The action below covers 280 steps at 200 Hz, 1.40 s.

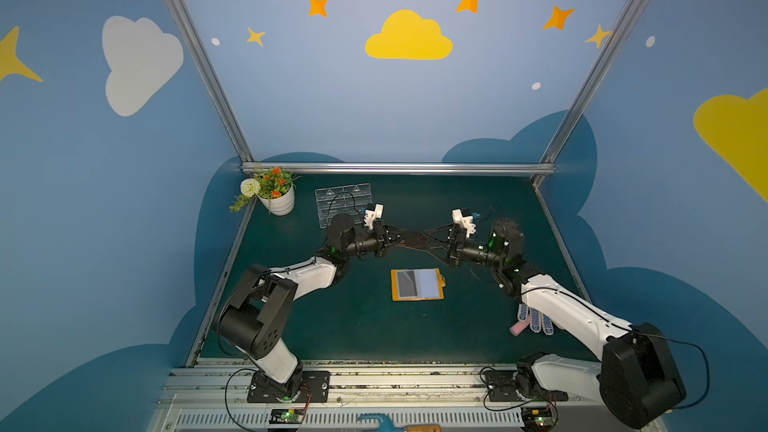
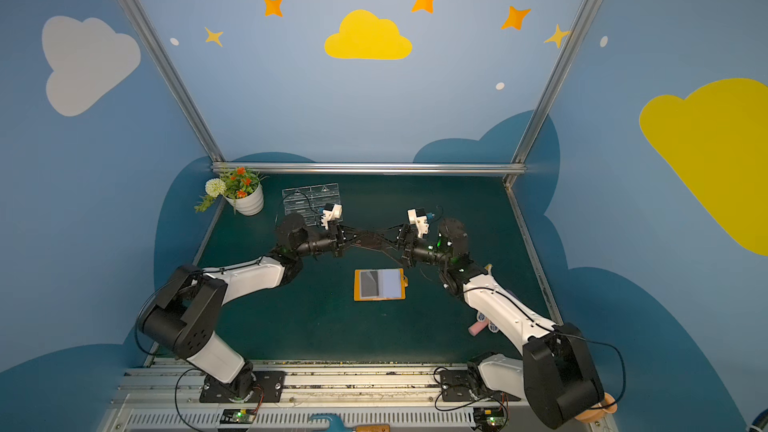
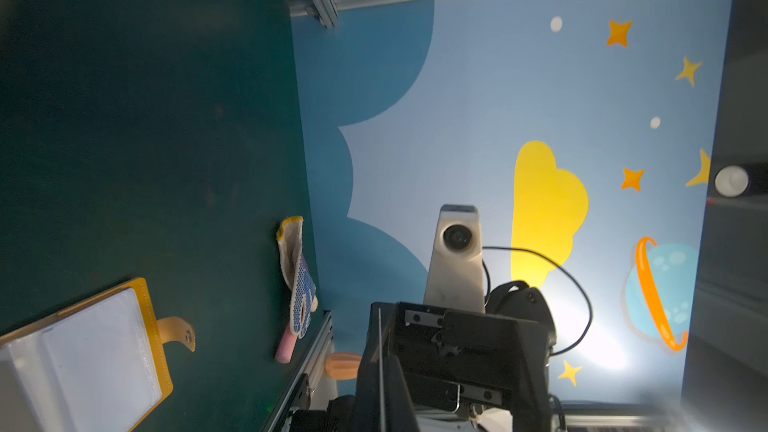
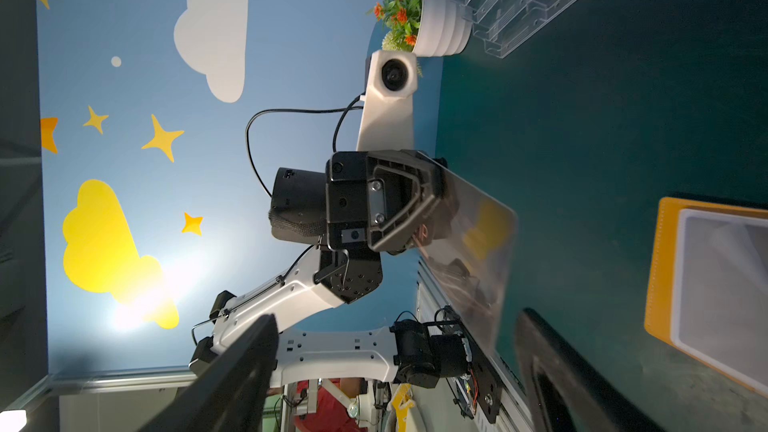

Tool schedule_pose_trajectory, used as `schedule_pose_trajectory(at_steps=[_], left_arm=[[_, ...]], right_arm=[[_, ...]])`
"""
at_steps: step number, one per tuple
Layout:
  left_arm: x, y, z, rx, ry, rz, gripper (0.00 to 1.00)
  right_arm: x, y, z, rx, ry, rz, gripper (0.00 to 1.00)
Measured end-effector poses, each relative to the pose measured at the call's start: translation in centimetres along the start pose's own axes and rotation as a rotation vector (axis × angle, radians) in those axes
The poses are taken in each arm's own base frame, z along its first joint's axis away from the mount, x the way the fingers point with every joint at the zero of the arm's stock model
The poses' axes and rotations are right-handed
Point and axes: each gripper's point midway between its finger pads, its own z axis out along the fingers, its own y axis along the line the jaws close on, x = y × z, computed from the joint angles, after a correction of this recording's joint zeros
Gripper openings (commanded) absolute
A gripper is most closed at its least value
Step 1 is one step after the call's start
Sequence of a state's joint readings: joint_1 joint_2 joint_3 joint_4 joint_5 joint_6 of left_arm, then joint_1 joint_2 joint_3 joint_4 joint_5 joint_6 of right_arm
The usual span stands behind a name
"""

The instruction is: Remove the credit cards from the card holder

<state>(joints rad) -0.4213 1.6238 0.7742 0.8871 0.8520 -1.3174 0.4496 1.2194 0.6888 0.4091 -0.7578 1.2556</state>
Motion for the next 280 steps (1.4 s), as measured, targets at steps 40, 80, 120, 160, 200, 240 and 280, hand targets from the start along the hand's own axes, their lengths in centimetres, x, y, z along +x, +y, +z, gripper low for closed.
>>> schedule_pose_trajectory(at_steps=[40,80,120,160,200,240,280], left_arm=[[-4.4,-0.8,-3.1,0.005,-0.19,-0.054,0.04],[-8.3,-3.8,-7.4,0.023,-0.381,-0.02,0.04],[-13.4,-5.2,-12.1,0.002,-0.557,0.009,0.04],[-16.8,-6.0,-14.6,0.016,-0.635,0.026,0.04],[-17.8,-5.4,-14.6,0.013,-0.632,0.018,0.04],[-19.3,-4.0,-14.6,0.021,-0.641,0.005,0.04],[-19.6,-2.7,-14.3,0.017,-0.624,-0.023,0.04]], right_arm=[[-1.3,-2.7,-1.9,0.095,-0.118,0.047,0.89],[-3.4,-3.3,-1.1,0.22,-0.132,0.011,0.89],[-6.5,-4.0,3.2,0.368,-0.079,-0.121,0.87],[-9.7,-5.7,9.3,0.501,0.0,-0.291,0.84],[-12.8,-8.9,15.4,0.573,0.071,-0.413,0.79],[-14.6,-12.9,20.2,0.612,0.125,-0.475,0.78],[-15.4,-16.2,22.9,0.671,0.132,-0.519,0.76]])
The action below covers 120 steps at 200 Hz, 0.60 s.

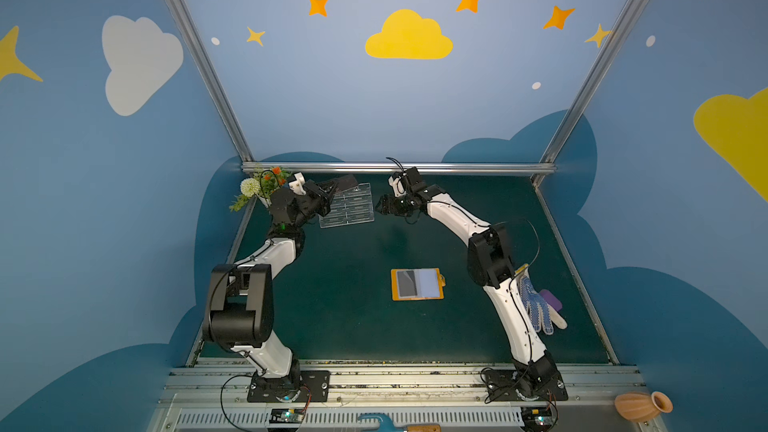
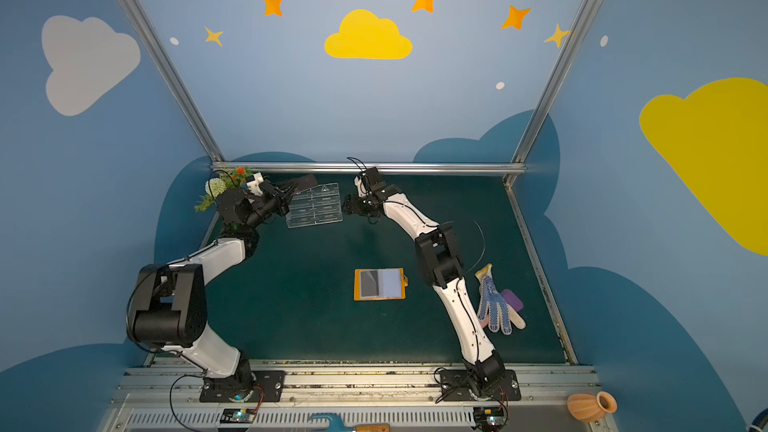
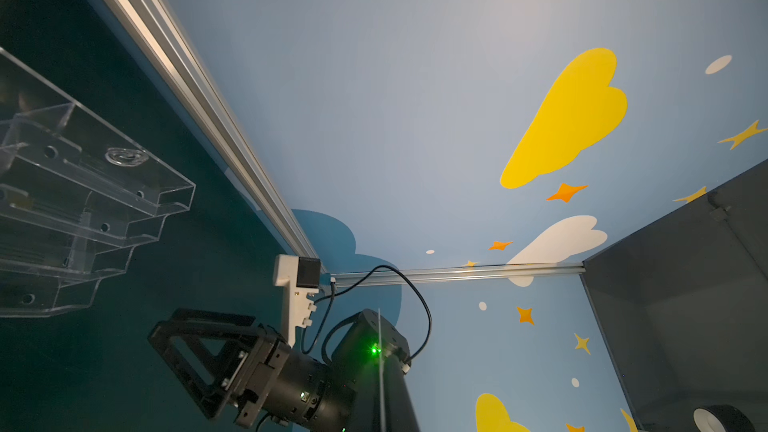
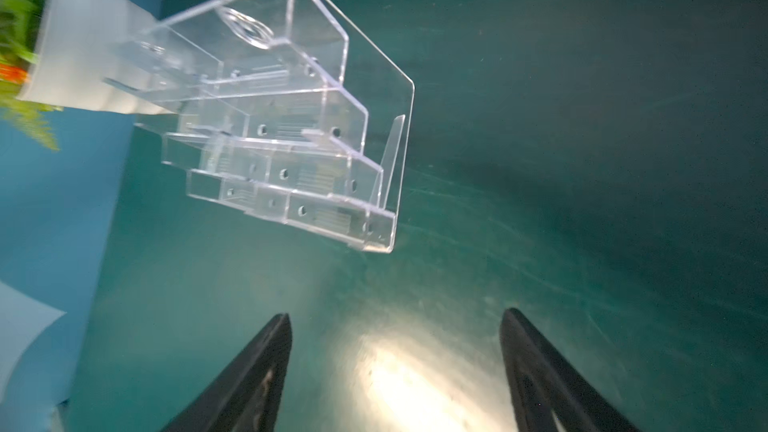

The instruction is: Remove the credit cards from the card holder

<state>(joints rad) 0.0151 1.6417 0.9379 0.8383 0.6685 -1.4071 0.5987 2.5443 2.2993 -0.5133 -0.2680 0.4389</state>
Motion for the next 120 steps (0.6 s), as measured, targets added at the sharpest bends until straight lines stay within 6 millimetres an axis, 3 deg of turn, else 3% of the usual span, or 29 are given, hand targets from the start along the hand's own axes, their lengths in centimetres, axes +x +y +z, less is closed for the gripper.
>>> schedule_pose_trajectory(at_steps=[66,120], left_arm=[[0.2,-1.0,-0.1,0.039,0.012,0.009,0.04],[0.4,-1.2,-0.6,0.043,0.012,0.009,0.04]], right_arm=[[1.4,-0.6,3.3,0.035,0.013,0.004,0.76],[0.5,-0.5,4.1,0.048,-0.026,0.026,0.76]])
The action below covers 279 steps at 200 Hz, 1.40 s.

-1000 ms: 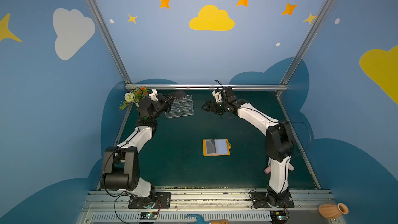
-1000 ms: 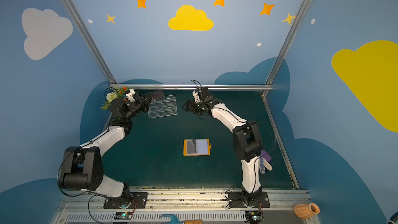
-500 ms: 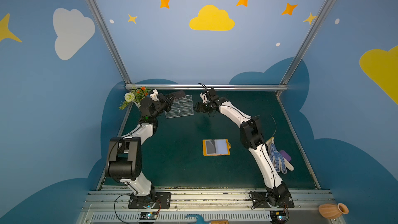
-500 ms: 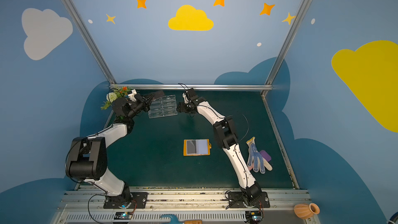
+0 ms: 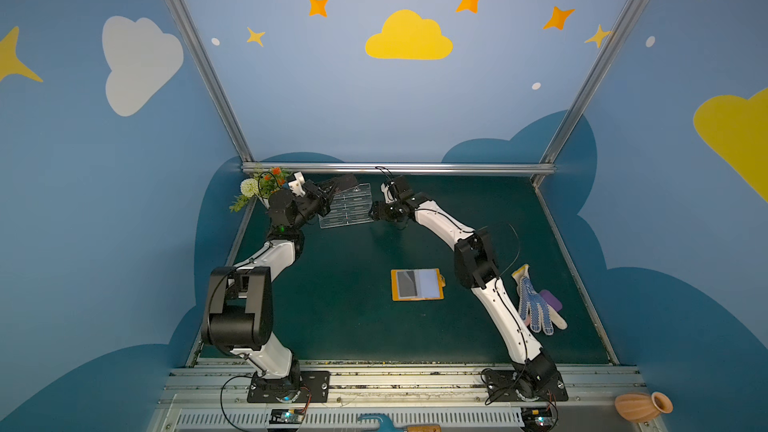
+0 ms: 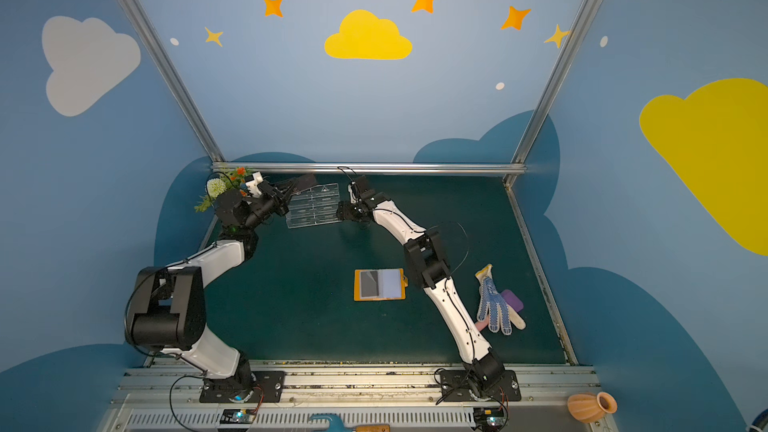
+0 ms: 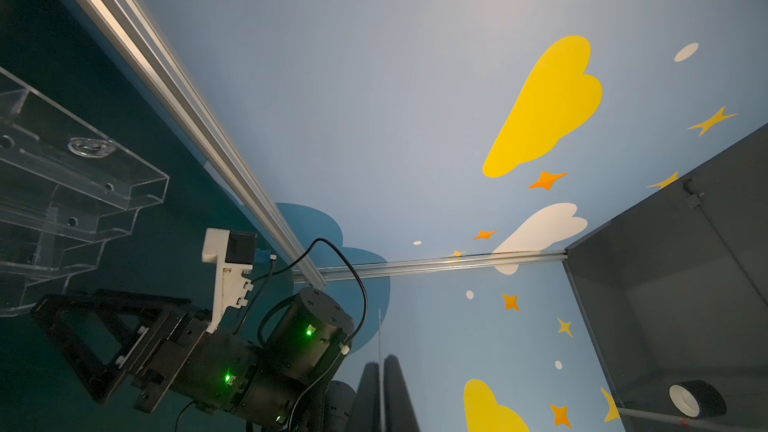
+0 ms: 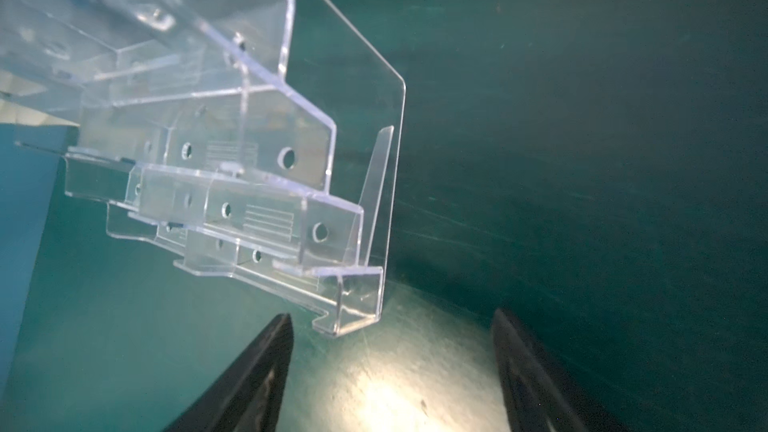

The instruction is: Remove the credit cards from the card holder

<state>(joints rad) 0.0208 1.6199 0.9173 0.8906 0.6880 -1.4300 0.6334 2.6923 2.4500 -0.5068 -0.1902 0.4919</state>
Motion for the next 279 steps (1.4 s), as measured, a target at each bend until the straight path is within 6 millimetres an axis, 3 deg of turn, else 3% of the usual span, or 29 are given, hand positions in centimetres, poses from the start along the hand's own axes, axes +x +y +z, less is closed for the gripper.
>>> schedule_pose_trajectory(at_steps=[102,211,224,244,279], left_arm=[[0.2,0.4,-1.1,-0.01,-0.008,-0.002,0.04],[0.2,0.4,-1.4,-0.015,-0.009,-0.006,0.04],[0.2,0.3,-1.4,-0.016,-0.009,-0.005,0.04],[0.4,-0.3,-1.6,-0.011,-0.009,0.002,0.04],[0.8,-0.8,-1.8,-0.002,-0.005,0.016,0.04]], right_arm=[[-2.0,-0.4,1.2,0.036,-0.081,0.036,0.76],[-0.6,-1.1,0.3,0.141,-0.033,0.012,0.43],[0.5,-1.8,0.2,0.176,-0.004,0.016,0.38],[1.6,-2.9,-0.8,0.214,0.016,0.028,0.32],[4.1,-6.3,-4.7,0.294,0.079,0.094,0.27]])
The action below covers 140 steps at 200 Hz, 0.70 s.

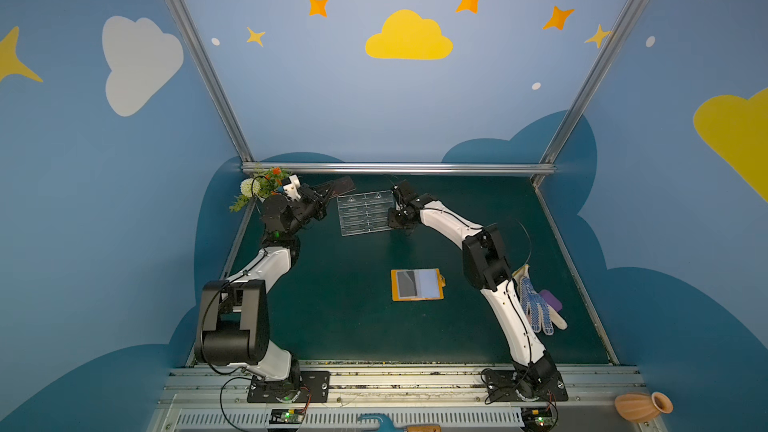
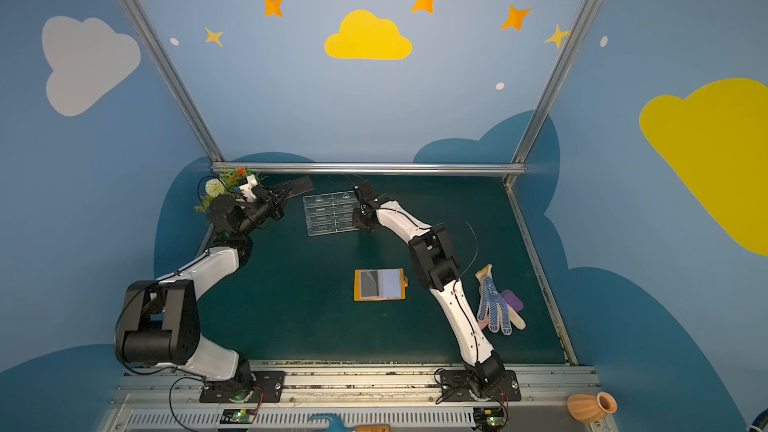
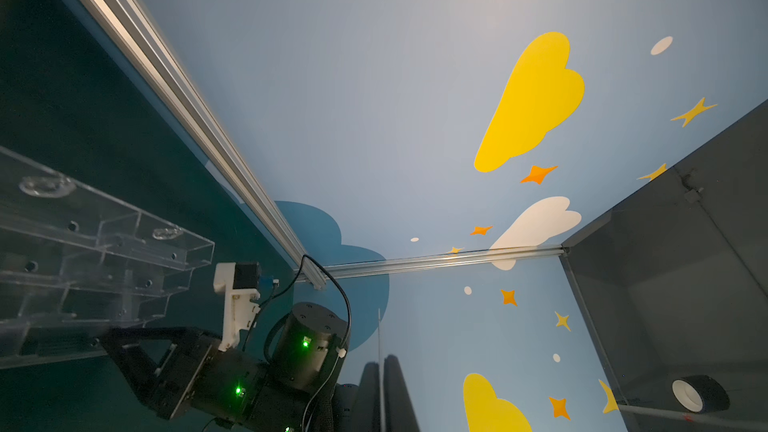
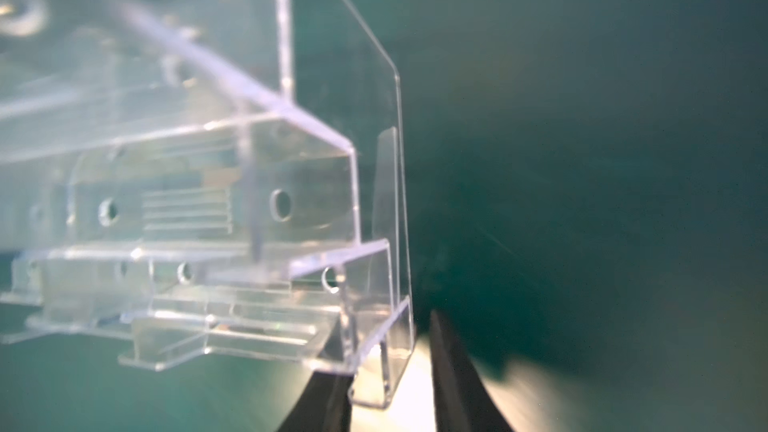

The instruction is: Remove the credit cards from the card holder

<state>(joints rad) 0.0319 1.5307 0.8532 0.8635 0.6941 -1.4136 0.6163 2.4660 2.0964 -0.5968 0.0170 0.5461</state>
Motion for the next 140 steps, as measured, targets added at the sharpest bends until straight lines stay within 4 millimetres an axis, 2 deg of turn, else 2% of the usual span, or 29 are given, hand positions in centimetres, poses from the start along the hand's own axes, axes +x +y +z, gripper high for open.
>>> schedule_pose_trajectory(at_steps=[23,45,86,110,124,140], left_arm=[[0.9,0.2,0.4,-0.005,0.02,0.001,0.04],[2.8,0.4,1.2,-0.015,0.063,0.007,0.04],[6.1,1.8,2.3,-0.054,0.142,0.035,0.04],[7.2,2.9,2.9,-0.073,0.174,0.059,0.04],[7.6,3.7,3.3,-0.084,0.193,0.067,0.04],[7.9,4.4,3.9,-0.083,0.213,0.085,0.04]], right_arm=[[1.2,-3.2,-1.5,0.034,0.019,0.033,0.26],[2.5,-5.6,-2.8,0.055,0.032,0.034,0.26],[4.5,-7.9,-4.3,0.042,0.042,0.011,0.25],[5.3,-8.6,-4.8,0.016,0.049,-0.004,0.39],[5.6,-8.7,-4.9,-0.006,0.055,-0.015,0.54],[5.4,-8.5,-5.6,-0.032,0.05,-0.033,0.62]])
